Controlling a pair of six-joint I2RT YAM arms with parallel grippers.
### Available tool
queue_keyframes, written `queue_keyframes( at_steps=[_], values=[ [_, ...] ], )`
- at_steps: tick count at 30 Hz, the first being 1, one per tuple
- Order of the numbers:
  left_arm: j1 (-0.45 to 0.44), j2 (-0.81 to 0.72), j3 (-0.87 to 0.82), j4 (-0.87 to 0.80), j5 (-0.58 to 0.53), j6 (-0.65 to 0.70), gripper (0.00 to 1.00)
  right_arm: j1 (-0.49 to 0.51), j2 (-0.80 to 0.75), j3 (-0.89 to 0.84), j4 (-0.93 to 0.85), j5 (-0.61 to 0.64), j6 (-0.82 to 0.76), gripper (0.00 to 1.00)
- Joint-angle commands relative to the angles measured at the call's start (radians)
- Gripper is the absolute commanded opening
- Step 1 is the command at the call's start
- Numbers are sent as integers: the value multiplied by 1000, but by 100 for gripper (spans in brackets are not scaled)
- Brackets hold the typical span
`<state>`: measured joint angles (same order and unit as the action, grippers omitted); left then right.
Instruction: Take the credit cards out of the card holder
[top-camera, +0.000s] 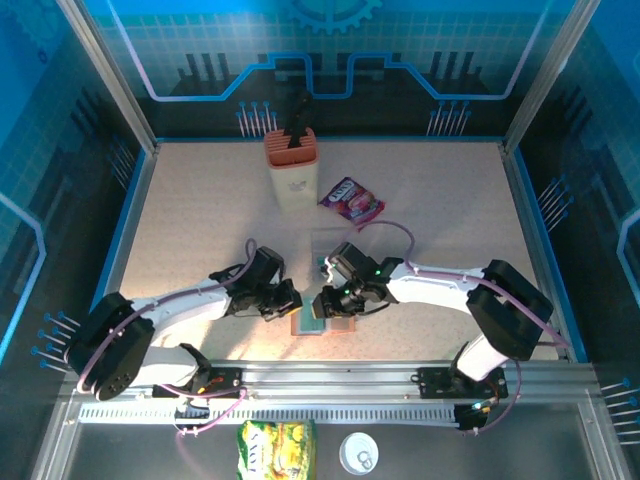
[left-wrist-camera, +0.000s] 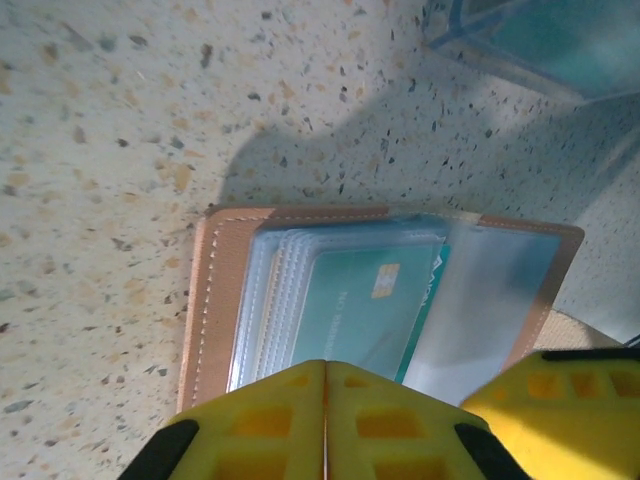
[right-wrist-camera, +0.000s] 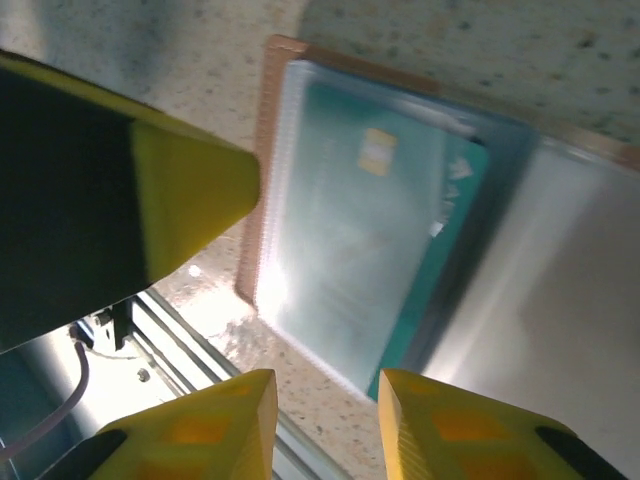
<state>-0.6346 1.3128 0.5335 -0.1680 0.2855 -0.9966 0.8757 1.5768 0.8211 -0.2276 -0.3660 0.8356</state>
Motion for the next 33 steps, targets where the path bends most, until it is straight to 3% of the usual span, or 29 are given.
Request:
queue_keyframes(
  at_steps=[1,7,33],
  values=[
    [-23,31,-14,41,19,-19,5,-27,11,-37,92,-35,32,33],
    [-40,34,17,-32,-32,6,2,-39,23,-50,119,-62,34,33],
    [-46,28,16,-28,-32,2,0,-40,-10,-35,89,-66,29,33]
  ],
)
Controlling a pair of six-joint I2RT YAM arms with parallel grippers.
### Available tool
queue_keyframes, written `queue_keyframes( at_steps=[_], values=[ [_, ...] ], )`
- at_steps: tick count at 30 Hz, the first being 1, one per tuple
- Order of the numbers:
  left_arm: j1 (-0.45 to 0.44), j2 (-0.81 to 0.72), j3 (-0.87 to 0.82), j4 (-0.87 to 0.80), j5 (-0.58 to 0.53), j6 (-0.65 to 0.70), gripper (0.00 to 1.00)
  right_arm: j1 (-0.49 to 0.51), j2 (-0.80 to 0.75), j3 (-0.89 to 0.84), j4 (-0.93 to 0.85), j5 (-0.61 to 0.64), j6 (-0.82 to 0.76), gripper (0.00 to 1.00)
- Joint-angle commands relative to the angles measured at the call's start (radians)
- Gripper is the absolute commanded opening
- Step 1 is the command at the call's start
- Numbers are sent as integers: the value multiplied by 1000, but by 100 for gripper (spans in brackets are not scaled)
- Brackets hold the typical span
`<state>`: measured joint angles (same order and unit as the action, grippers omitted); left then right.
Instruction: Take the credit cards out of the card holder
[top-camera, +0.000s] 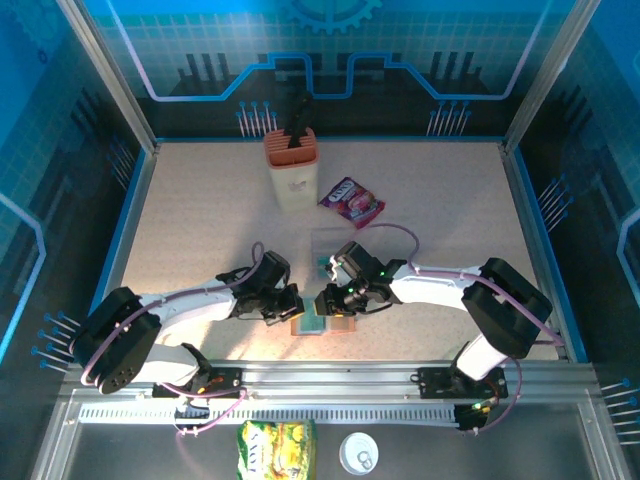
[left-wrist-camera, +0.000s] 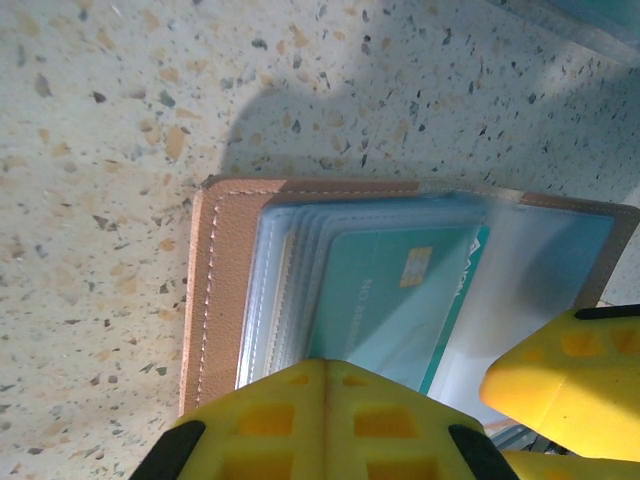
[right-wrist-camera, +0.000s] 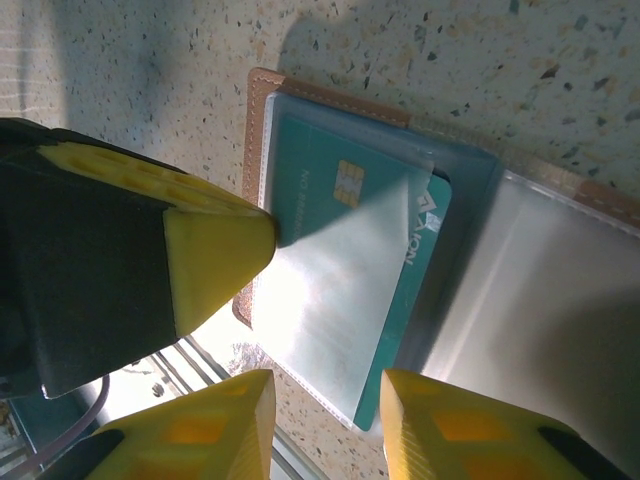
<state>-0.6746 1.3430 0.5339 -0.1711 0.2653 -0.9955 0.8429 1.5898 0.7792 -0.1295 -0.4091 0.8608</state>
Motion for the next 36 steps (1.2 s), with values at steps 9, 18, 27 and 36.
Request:
queue_keyframes(
  at_steps=[9,18,27,36],
  values=[
    [-9,-11,8,-25,-21,-1,0,-10,-19,3,13,-34,14,33],
    [-10,-7,-7,-18,-17,1,0,-9,11,-35,114,-67,66,33],
    [-11,7,-24,-10,-19,0,0,-12,33,-50,129,-69,73,32],
    [-10,9,-21,-33,-25,8,0,-19,56,-63,143,-71,71,32]
  ],
)
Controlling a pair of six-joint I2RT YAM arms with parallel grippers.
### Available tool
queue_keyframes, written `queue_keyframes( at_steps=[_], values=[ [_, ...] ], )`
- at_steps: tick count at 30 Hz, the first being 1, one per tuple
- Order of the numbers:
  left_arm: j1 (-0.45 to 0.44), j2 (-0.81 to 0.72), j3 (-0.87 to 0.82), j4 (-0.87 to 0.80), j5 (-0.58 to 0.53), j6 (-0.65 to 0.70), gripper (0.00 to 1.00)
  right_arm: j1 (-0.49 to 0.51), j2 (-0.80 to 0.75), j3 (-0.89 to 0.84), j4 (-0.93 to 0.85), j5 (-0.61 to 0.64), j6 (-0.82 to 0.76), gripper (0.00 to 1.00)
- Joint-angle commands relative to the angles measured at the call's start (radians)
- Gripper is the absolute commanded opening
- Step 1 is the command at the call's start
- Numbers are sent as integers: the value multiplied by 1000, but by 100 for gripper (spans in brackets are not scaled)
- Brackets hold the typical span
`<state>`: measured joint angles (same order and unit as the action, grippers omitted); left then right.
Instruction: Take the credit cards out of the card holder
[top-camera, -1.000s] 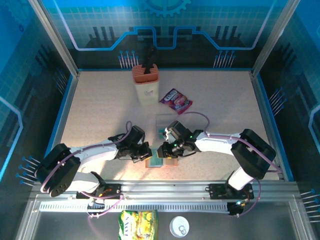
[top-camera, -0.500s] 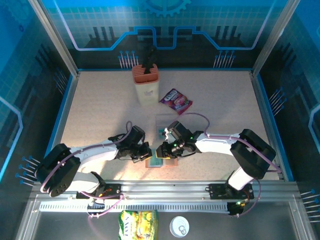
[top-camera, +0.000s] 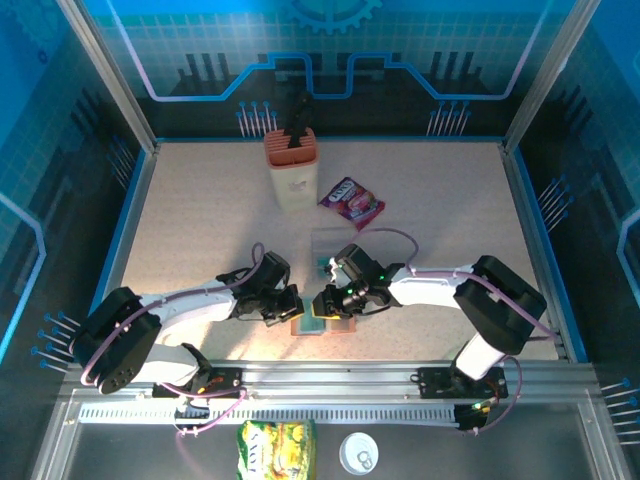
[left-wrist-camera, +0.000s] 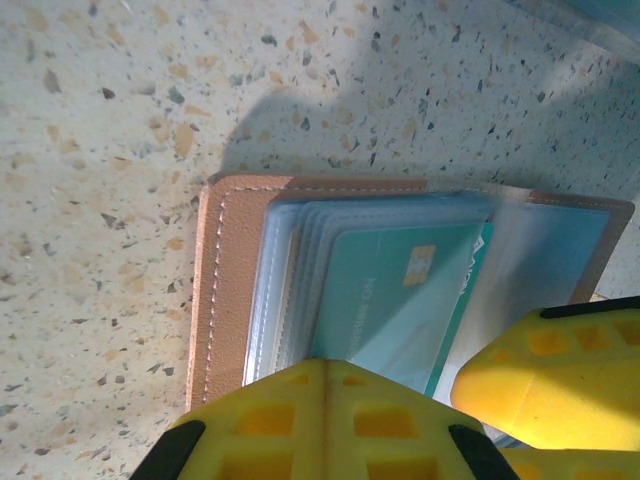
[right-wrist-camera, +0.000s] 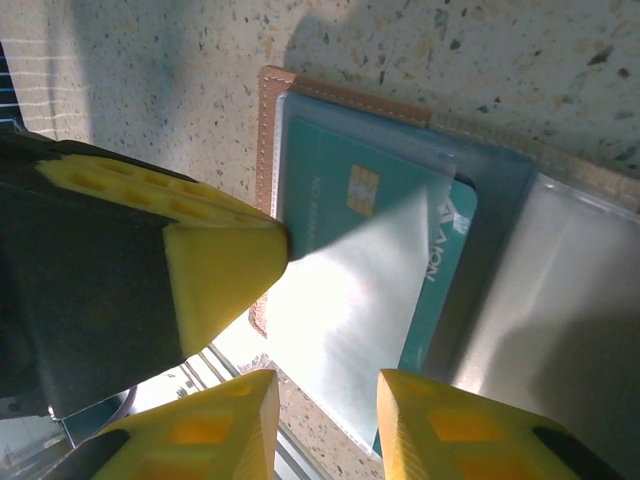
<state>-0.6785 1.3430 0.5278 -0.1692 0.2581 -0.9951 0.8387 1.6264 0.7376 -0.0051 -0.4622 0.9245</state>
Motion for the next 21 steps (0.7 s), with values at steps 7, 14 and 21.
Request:
queue_keyframes(
  at_steps=[7,14,21],
  values=[
    [-7,8,-8,-43,-20,12,0,-19,27,-31,20,-20,5,31],
    [-6,7,-8,-51,-22,13,0,-20,14,-27,-12,-5,-10,29],
    [-6,4,6,-52,-13,17,0,-20,-8,0,-91,16,-37,28]
  ],
)
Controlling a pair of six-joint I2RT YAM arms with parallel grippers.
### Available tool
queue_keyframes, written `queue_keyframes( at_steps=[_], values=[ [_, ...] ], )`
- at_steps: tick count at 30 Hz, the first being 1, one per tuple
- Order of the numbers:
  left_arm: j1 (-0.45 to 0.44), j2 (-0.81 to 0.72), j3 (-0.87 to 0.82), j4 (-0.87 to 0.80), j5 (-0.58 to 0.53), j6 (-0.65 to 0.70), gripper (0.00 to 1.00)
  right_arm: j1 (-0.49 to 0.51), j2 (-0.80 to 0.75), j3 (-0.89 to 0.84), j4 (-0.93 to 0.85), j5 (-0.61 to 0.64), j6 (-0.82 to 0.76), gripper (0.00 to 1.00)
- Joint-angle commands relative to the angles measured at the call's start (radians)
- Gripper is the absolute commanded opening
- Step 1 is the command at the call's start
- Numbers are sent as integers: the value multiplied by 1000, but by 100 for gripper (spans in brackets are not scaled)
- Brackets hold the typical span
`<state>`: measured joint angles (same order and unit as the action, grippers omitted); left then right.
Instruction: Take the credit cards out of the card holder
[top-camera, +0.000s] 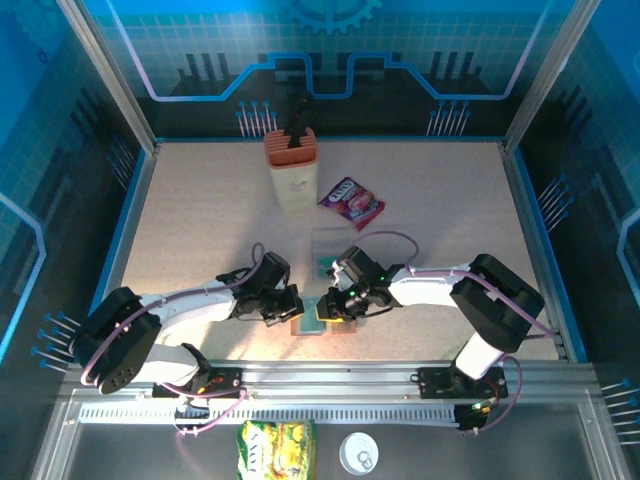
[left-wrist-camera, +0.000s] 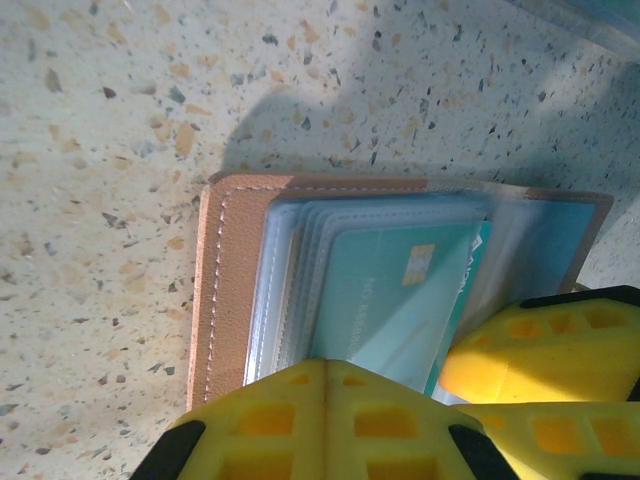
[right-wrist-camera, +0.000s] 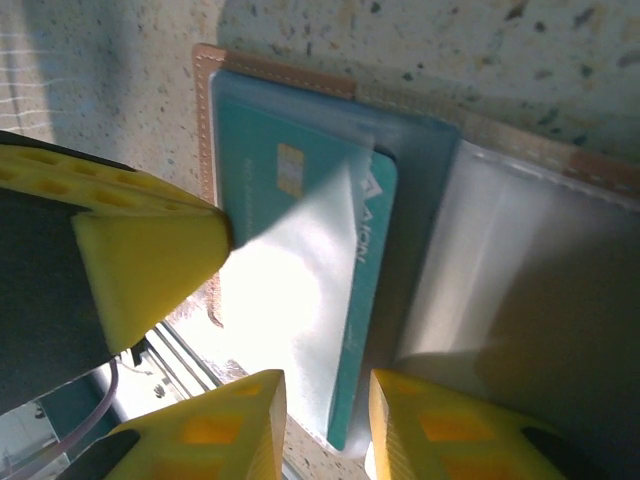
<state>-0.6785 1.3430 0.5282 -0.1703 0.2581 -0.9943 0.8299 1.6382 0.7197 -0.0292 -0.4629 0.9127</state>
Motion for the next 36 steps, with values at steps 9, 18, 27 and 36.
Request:
queue_keyframes(
  at_steps=[9,18,27,36],
  values=[
    [-7,-7,42,-54,15,12,0,-11,-42,41,-65,2,-19,28],
    [-7,-34,41,-109,-11,31,0,-16,-12,40,-2,-29,1,28],
    [-6,-22,33,-84,0,36,0,-21,25,33,36,-45,9,27],
    [-4,-19,27,-129,-29,47,0,-23,53,8,50,-42,15,26]
  ],
)
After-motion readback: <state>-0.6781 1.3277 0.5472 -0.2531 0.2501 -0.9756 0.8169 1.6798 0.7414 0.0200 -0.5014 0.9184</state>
